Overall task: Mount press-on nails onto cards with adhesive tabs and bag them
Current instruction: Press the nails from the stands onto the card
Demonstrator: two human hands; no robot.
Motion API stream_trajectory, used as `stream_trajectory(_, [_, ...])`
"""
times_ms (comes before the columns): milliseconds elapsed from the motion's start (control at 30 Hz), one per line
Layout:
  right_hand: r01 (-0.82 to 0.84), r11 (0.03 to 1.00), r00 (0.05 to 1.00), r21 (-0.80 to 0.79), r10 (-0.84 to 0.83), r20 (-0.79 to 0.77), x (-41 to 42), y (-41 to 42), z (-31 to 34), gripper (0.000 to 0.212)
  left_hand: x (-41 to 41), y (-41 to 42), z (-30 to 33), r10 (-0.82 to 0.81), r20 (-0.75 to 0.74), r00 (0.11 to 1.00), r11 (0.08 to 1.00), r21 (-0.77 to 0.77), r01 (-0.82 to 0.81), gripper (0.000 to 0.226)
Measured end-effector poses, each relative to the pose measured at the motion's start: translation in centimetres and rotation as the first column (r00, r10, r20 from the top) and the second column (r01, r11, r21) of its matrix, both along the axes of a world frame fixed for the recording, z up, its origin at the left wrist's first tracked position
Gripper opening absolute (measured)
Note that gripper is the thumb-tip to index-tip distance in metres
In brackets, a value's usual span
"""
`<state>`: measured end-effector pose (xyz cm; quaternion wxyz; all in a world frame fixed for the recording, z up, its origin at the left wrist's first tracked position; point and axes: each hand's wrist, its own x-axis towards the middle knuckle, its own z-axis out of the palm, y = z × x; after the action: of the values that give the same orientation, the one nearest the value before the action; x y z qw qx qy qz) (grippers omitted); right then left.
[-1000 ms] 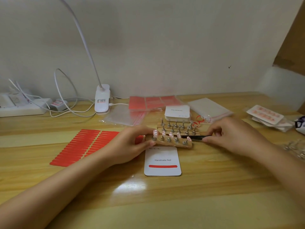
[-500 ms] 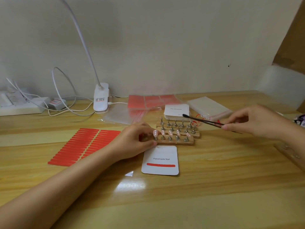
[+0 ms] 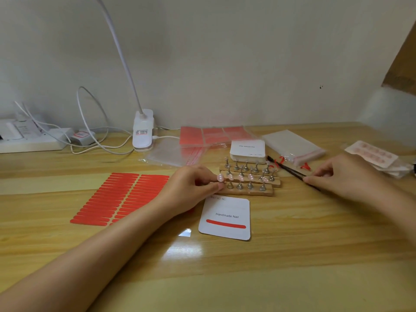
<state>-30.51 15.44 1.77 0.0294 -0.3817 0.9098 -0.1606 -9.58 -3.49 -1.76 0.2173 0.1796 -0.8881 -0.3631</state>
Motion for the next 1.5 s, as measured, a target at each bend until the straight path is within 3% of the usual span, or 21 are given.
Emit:
stream_trajectory(100, [-0.01, 1.0, 0.993, 0.026, 0.013, -0.114, 0.7, -0.1, 0.3, 0.015, 0.0, -0.1, -0.1, -0.012, -0.016, 1.0, 1.0, 0.012, 0.012, 0.016])
stream_trajectory(200, [-0.092, 0.982, 0.953, -0.165, 0.039, -0.301, 2.4, -0.4, 0.9, 0.016, 0.0, -0.2, -0.2, -0.009, -0.026, 1.0, 1.0, 0.02, 0.01, 0.016])
stream_trajectory(300, [-0.339, 0.873, 0.917, -0.349, 0.224, -0.33, 6.0, -1.6, 1.2, 0.02, 0.1, -0.2, -0.2, -0.007, -0.026, 1.0, 1.0, 0.025, 0.007, 0.016])
stream_trajectory(367, [-0.476, 0.815, 0.866, -0.33, 0.368, -0.34, 8.1, -2.8, 0.9, 0.019, 0.1, -0.2, -0.2, -0.008, -0.031, 0.999, 1.0, 0.021, 0.009, 0.016])
stream_trajectory(467, [-0.572, 0.779, 0.797, -0.257, 0.454, -0.398, 9.5, -4.8, 0.1, 0.016, 0.2, -0.1, -0.2, -0.011, -0.051, 0.999, 1.0, 0.025, 0.013, 0.015])
stream_trajectory(900, [-0.617, 0.752, 0.718, -0.229, 0.42, -0.555, 9.9, -6.7, -2.1, 0.018, 0.3, -0.1, -0.1, -0.029, -0.048, 0.998, 0.999, -0.026, 0.028, 0.015])
stream_trajectory(1200, [-0.551, 0.757, 0.821, -0.351, 0.417, -0.39, 9.5, -7.1, -2.4, 0.009, 0.3, -0.1, 0.1, -0.032, -0.039, 0.999, 0.996, -0.089, 0.029, 0.015])
stream_trajectory(1500, [-0.488, 0.783, 0.867, -0.386, 0.383, -0.319, 9.4, -7.7, -2.2, 0.014, 0.2, -0.1, 0.2, -0.038, -0.034, 0.999, 0.995, -0.095, 0.034, 0.015])
